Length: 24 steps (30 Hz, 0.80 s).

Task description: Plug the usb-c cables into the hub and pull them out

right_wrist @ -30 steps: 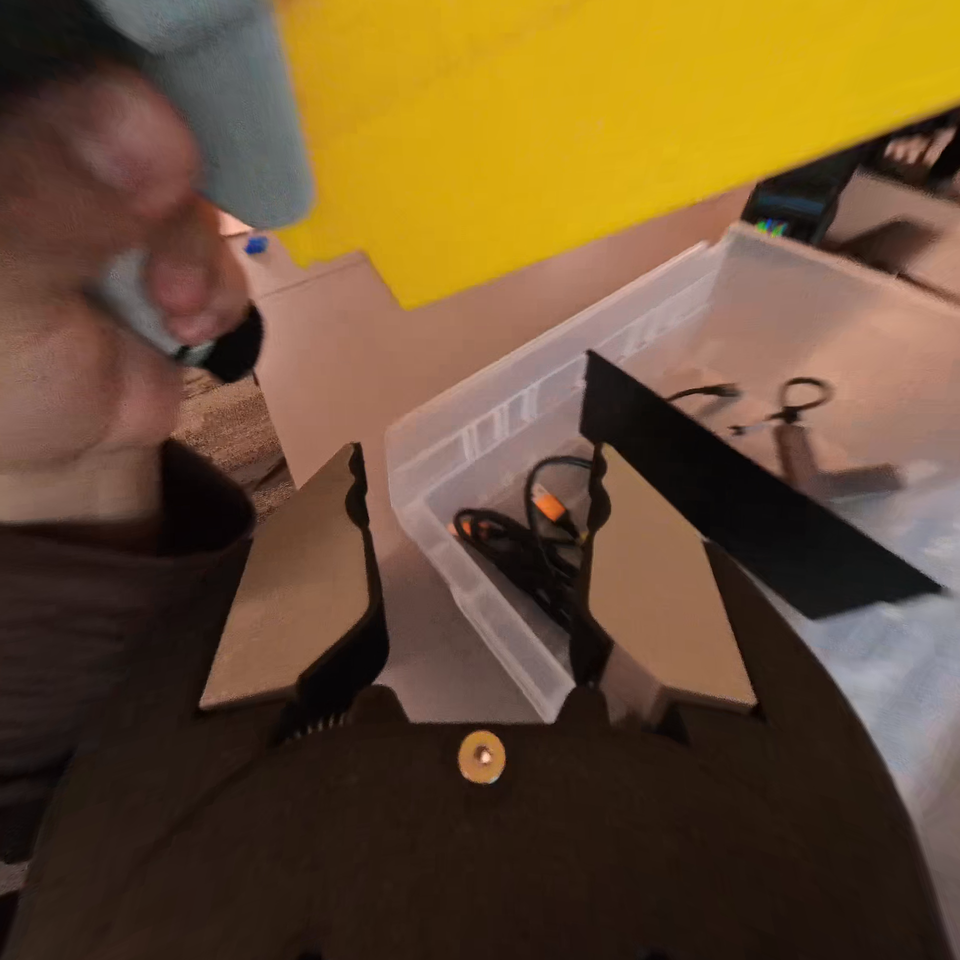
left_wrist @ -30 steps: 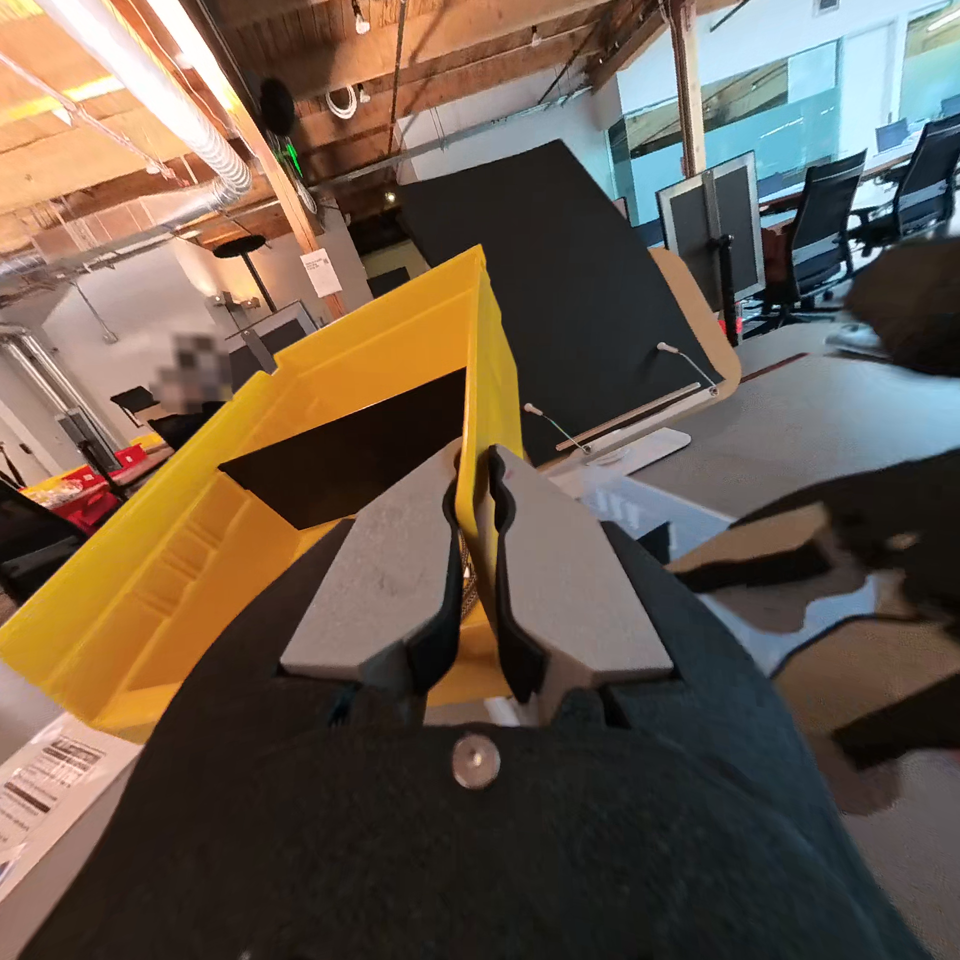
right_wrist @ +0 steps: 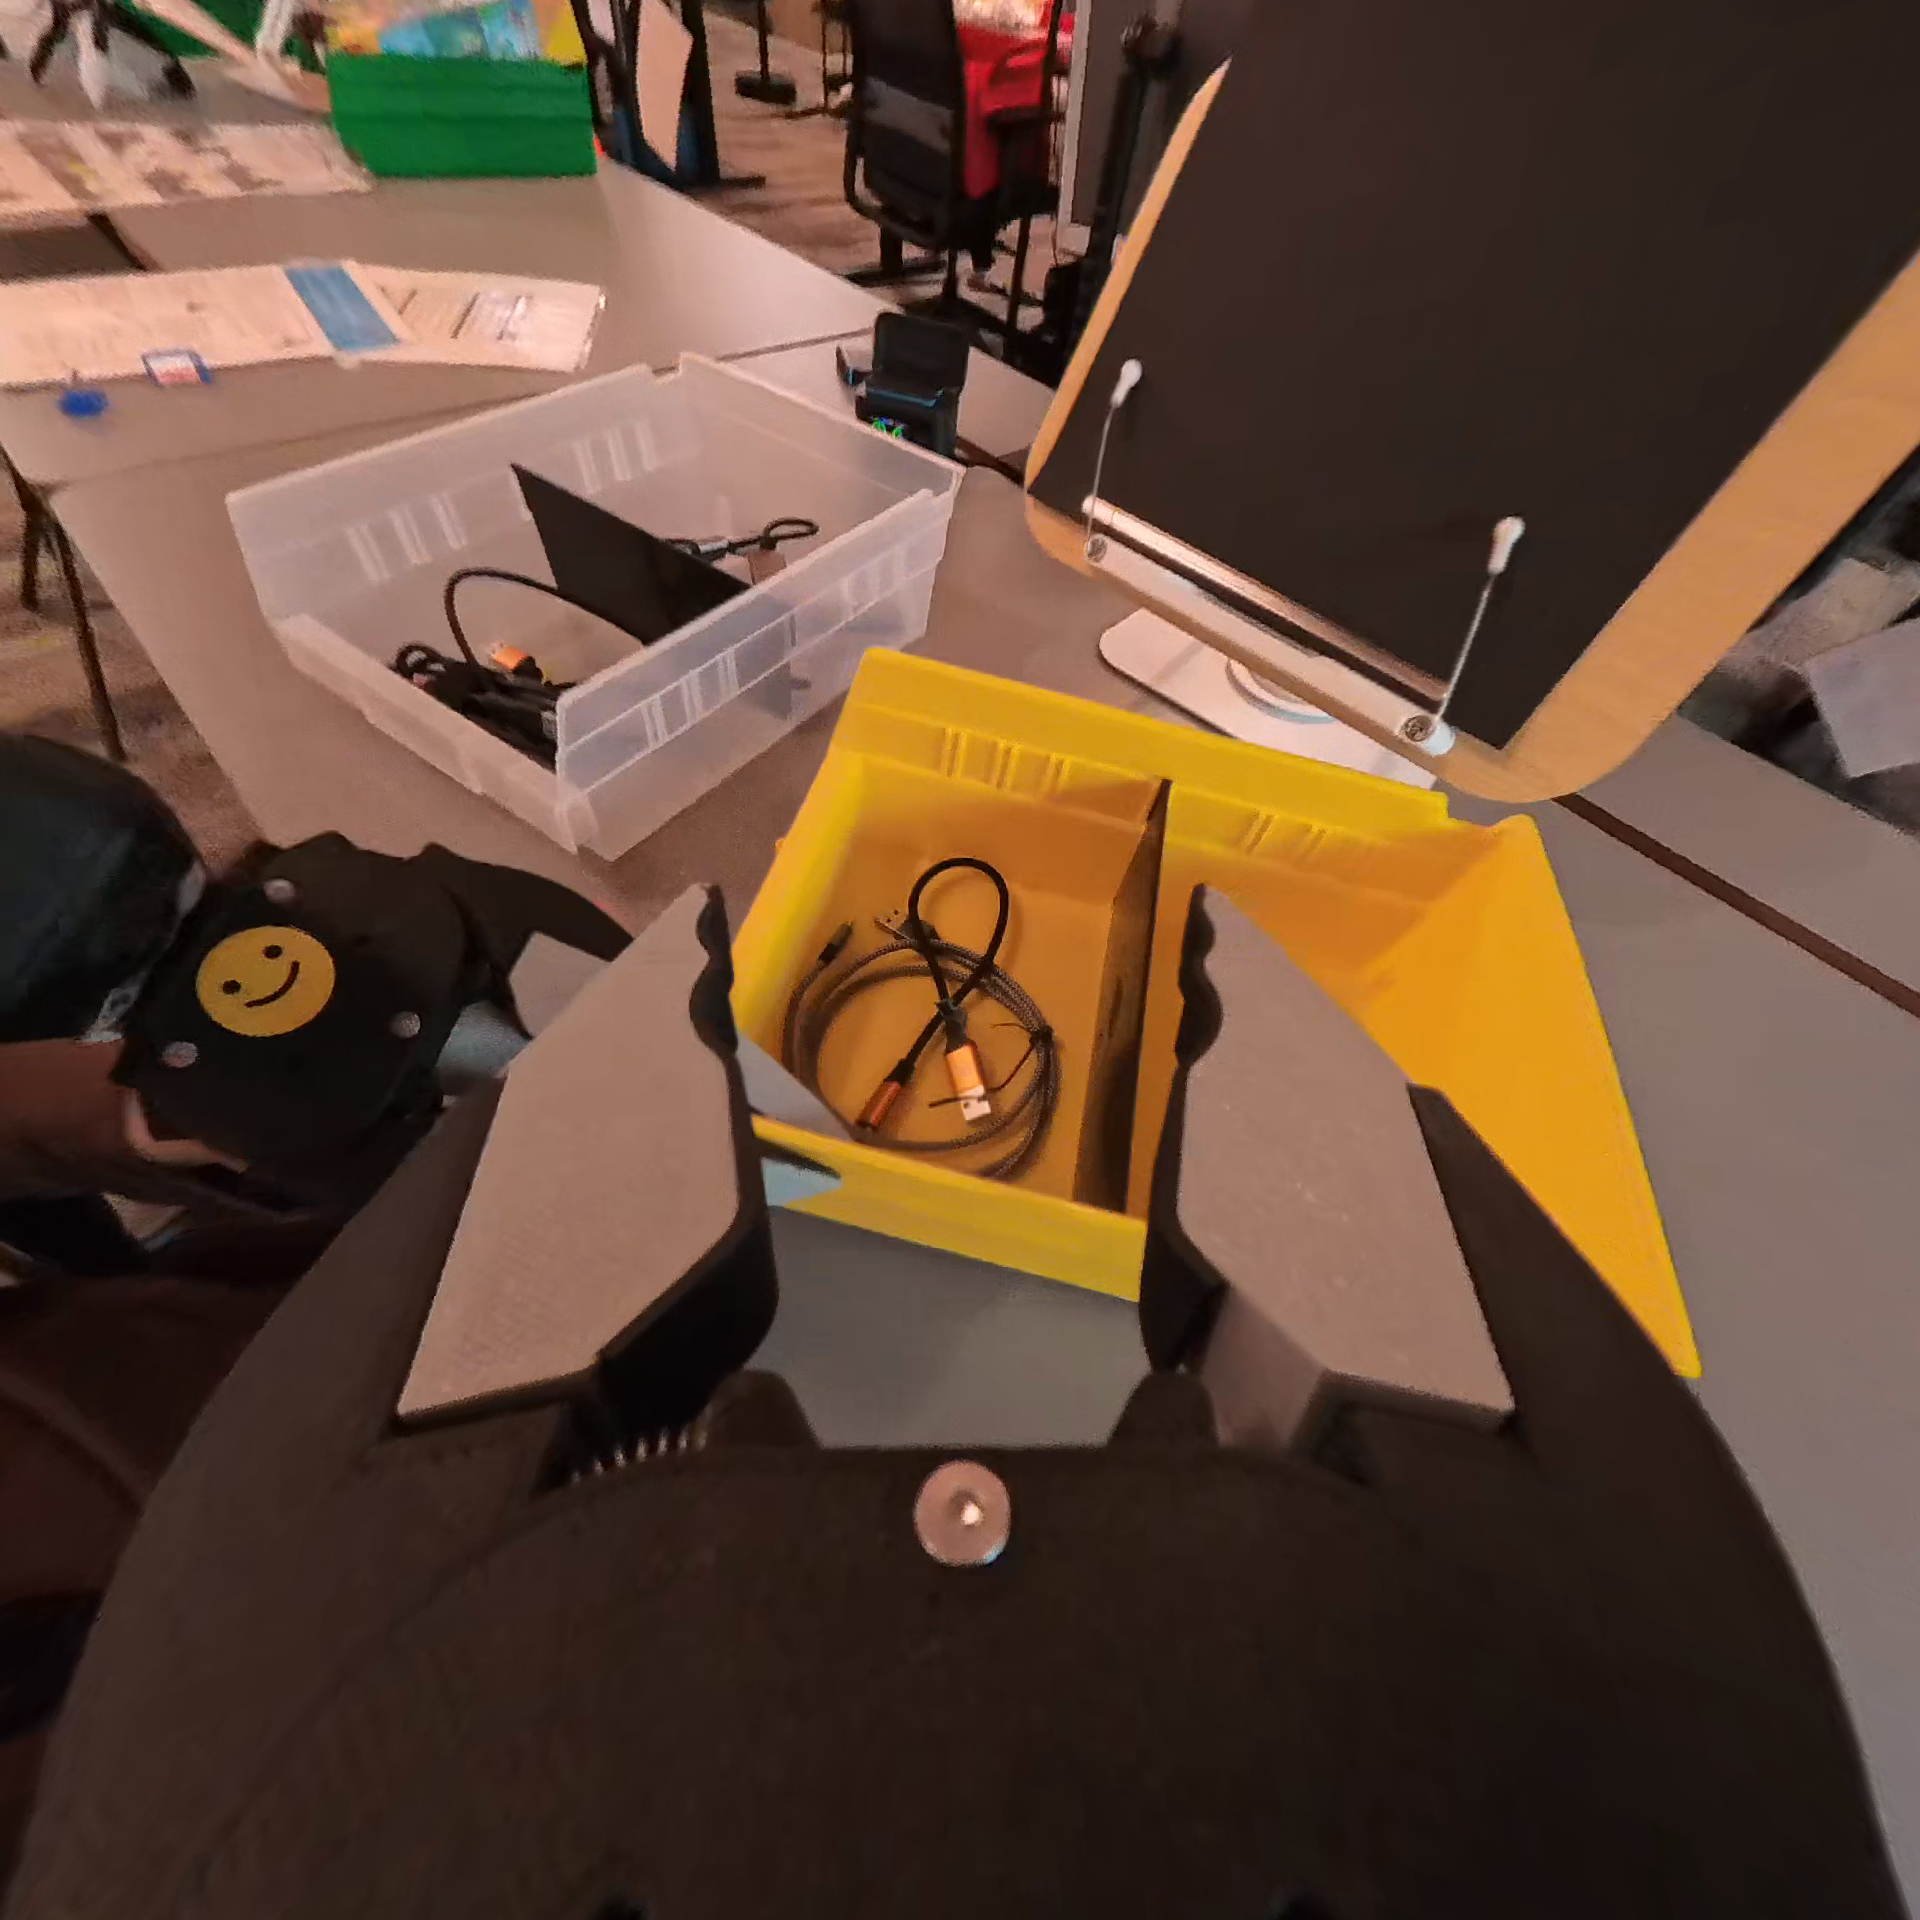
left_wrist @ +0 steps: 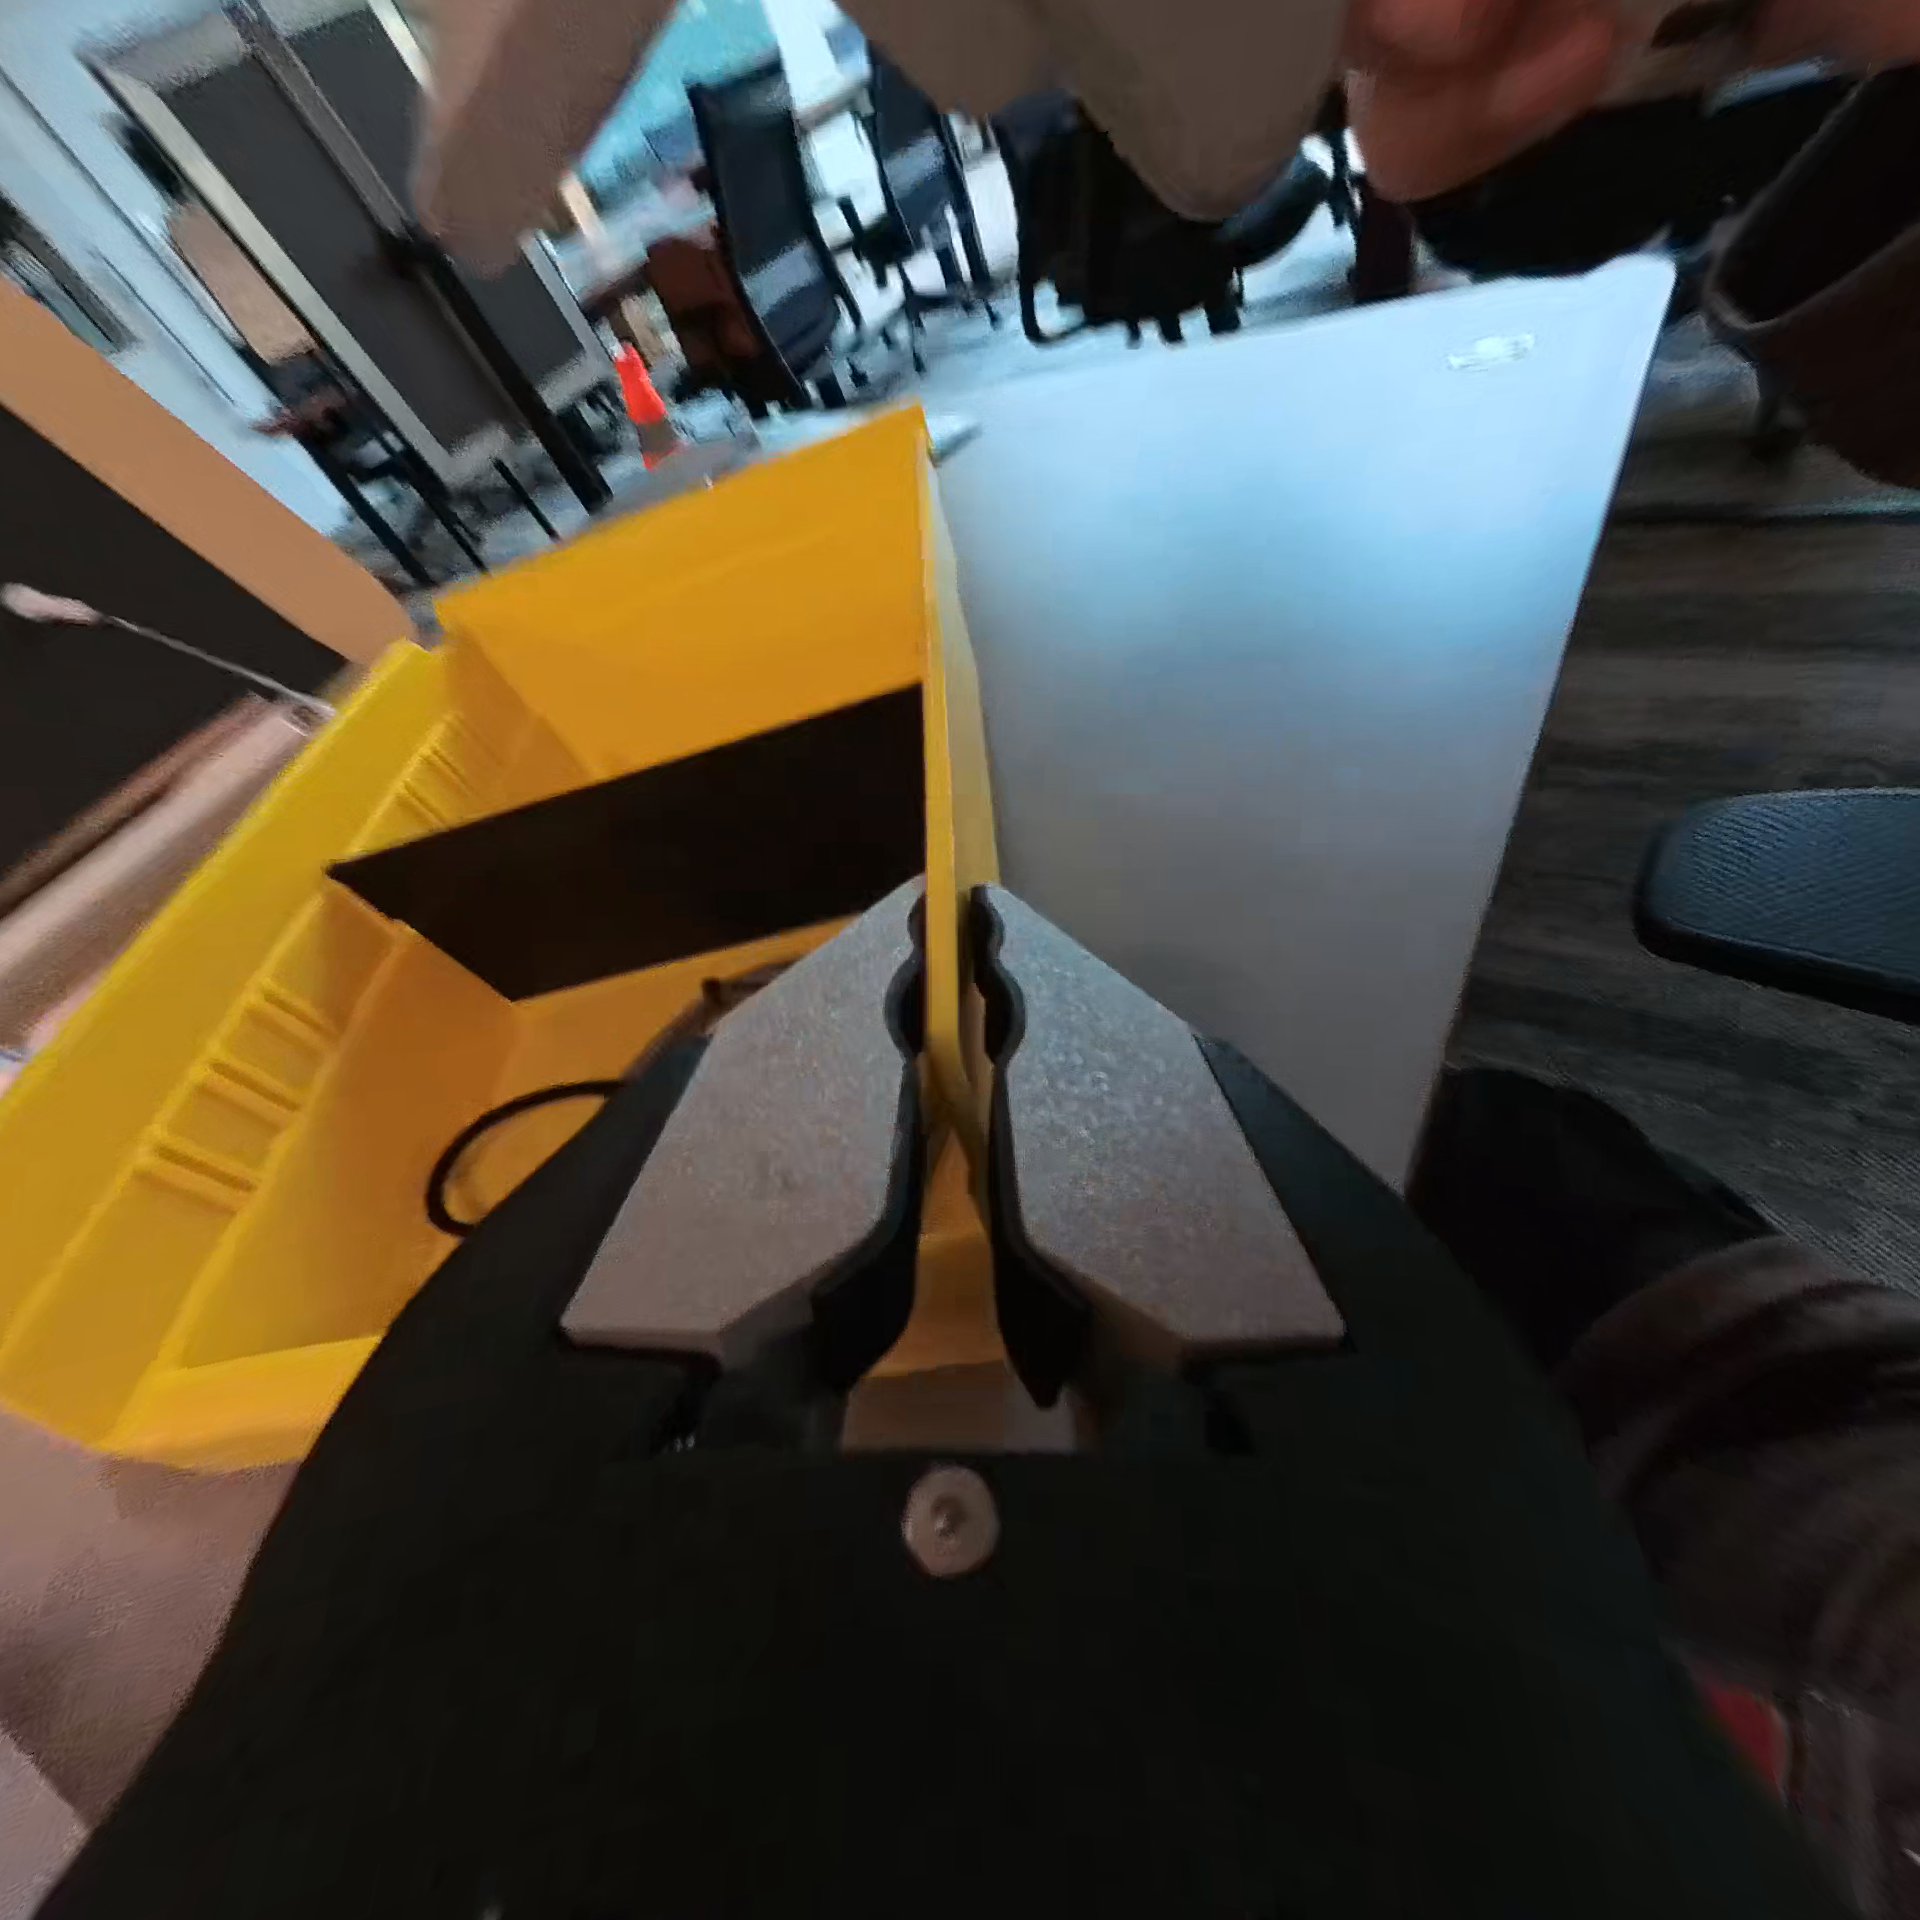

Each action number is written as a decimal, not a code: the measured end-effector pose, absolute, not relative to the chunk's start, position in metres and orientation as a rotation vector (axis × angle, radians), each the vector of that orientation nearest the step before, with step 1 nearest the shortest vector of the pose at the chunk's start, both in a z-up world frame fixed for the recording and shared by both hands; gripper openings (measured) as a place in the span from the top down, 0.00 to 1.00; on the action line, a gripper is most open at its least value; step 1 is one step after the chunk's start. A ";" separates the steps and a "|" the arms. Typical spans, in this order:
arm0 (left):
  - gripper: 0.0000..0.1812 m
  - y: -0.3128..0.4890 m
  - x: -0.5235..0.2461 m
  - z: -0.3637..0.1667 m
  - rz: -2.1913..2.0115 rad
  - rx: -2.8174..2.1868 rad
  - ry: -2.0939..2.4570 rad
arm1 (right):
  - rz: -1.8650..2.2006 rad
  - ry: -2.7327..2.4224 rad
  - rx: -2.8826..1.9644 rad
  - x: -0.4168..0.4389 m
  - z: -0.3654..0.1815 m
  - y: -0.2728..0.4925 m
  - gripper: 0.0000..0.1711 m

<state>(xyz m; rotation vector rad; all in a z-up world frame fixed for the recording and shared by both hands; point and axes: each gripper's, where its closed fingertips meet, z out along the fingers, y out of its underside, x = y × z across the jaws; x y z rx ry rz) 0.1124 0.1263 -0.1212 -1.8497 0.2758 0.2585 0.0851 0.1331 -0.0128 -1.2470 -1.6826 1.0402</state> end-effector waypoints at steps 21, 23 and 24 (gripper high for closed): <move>0.77 -0.008 -0.055 -0.073 0.667 -2.050 -0.026 | 0.514 -2.048 -1.335 0.064 -0.117 0.102 0.54; 0.77 -0.005 -0.055 -0.079 0.630 -2.063 -0.029 | 0.491 -2.014 -1.411 0.070 -0.116 0.124 0.57; 0.76 -0.004 -0.057 -0.081 0.625 -2.066 -0.034 | 0.432 -1.984 -1.439 0.075 -0.114 0.142 0.66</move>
